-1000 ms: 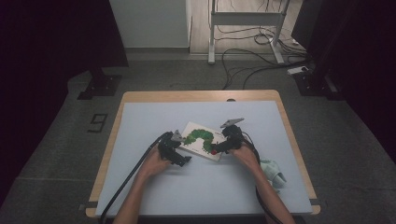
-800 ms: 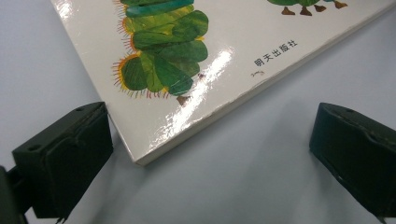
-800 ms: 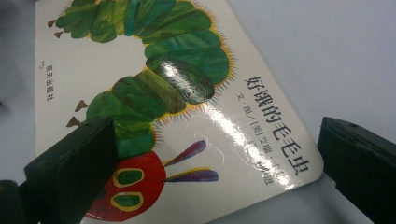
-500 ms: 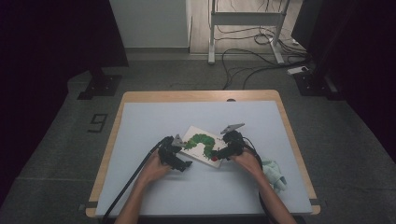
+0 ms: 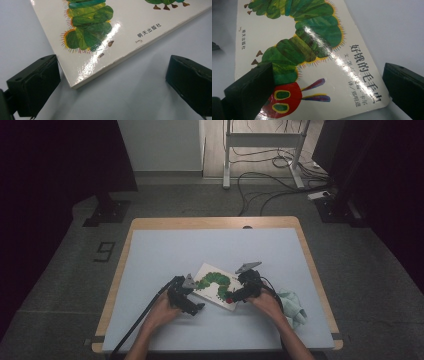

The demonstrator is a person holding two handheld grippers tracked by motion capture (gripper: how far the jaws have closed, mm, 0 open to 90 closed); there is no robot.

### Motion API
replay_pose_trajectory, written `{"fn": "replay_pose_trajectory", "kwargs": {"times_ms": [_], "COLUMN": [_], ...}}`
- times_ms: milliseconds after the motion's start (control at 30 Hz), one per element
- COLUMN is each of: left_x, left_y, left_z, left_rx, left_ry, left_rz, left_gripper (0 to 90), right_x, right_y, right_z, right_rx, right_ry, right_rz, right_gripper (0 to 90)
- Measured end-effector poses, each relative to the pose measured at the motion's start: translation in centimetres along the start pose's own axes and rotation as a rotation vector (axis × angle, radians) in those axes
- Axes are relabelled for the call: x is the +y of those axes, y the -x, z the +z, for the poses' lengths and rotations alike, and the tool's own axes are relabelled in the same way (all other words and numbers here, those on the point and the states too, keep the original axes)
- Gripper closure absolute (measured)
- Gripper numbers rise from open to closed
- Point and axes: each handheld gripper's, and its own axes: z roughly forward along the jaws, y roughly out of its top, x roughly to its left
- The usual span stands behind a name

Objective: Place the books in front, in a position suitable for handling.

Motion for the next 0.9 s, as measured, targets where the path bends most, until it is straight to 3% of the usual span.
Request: {"fn": "replay_pose_trajectory", "kwargs": {"times_ms": [400, 467, 533, 567, 667, 900], "left_x": [-1.2, -1.3, -1.3, -1.4, -1.6, -2.3], "left_y": [2.7, 2.2, 1.8, 1.2, 0.2, -3.5], "left_z": [-1.3, -1.5, -1.8, -2.2, -2.7, -4.4], "left_rx": [-0.016, -0.053, -0.048, -0.022, -0.011, 0.091], "left_ry": [-0.017, -0.021, -0.03, -0.045, -0.035, 0.014], "left_rz": [0.021, 0.014, 0.014, 0.019, -0.001, -0.066], "left_gripper": [0.0, 0.0, 0.0, 0.0, 0.0, 0.0], "right_x": [-2.0, -2.0, -2.0, -2.0, -2.3, -3.2], "right_y": [-2.4, -2.4, -2.4, -2.6, -2.8, -3.3], "right_z": [-1.3, -1.3, -1.4, -1.8, -2.3, -3.4], "right_rx": [0.012, 0.012, 0.002, -0.014, -0.031, -0.022], "right_ry": [0.005, 0.007, 0.003, 0.0, 0.013, 0.03], "right_rz": [-0.015, -0.013, -0.016, -0.028, -0.029, -0.018], "right_gripper": [0.0, 0.0, 0.0, 0.0, 0.0, 0.0]}}
